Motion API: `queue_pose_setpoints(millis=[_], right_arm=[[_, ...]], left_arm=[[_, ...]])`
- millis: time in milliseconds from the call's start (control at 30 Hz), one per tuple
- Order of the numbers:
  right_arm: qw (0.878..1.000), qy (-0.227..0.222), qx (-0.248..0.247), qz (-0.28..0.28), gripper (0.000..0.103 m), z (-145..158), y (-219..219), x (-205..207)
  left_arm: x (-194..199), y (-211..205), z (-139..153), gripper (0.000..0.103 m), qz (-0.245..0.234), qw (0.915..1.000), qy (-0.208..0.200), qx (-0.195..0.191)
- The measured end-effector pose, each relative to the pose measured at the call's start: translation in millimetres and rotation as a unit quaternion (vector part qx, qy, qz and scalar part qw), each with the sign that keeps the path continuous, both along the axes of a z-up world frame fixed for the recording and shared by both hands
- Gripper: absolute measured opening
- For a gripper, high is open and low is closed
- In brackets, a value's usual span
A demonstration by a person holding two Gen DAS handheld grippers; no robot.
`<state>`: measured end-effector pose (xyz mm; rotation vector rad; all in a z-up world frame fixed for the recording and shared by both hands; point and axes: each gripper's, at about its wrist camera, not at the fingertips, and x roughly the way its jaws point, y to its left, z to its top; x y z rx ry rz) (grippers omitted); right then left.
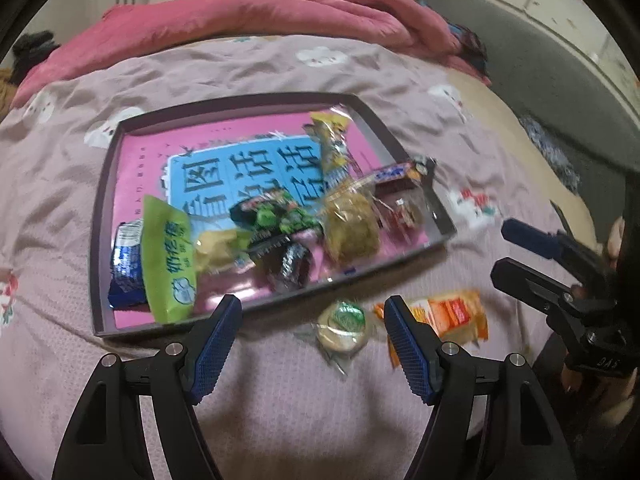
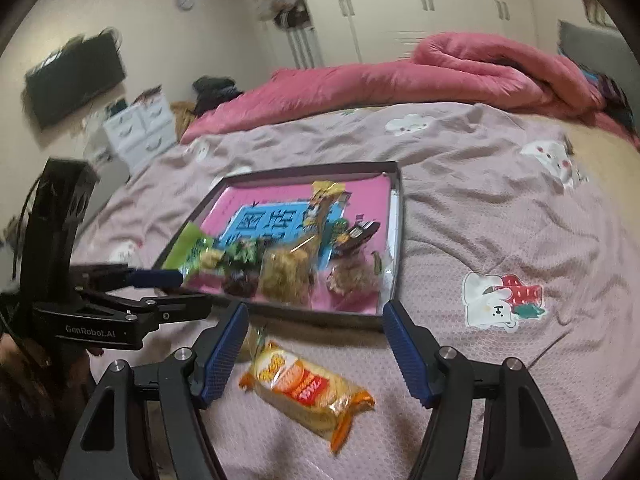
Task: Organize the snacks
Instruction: 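Withdraw both tools from the tray toward the remaining snacks, then grasp yellow rice-cake bag with the right tool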
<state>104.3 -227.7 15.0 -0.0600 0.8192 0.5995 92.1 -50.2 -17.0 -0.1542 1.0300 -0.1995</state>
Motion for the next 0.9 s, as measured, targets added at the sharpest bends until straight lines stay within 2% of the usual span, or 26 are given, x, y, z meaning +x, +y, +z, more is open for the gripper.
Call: queue_pose_setpoints(millis=[433, 533, 767, 900], right_arm=[[0.997, 0.019, -0.048, 0.064, 0.071, -14.0, 13.2, -14.5], [0.993, 0.031, -0.077, 0.081, 0.073, -22.4, 16.8, -11.6], [0.973, 0.026, -0.175, 0.148, 0.073, -49.4, 34.6, -6.4], [0.961, 0.035, -0.208, 0.179, 0.073, -67.2, 44.1, -5.2]], left_arm=[[-2.9, -8.1, -25.4, 0.075, -0.050, 0.9983, 0.029, 0.002], [-1.8, -8.2, -29.7, 0.075, -0.058, 0.9977, 0.035, 0.002], [5.7, -17.2, -38.7, 0.075, -0.085, 0.9953, 0.047, 0.005], [12.0, -22.0, -44.1, 0.075, -0.092, 0.9943, 0.054, 0.004]])
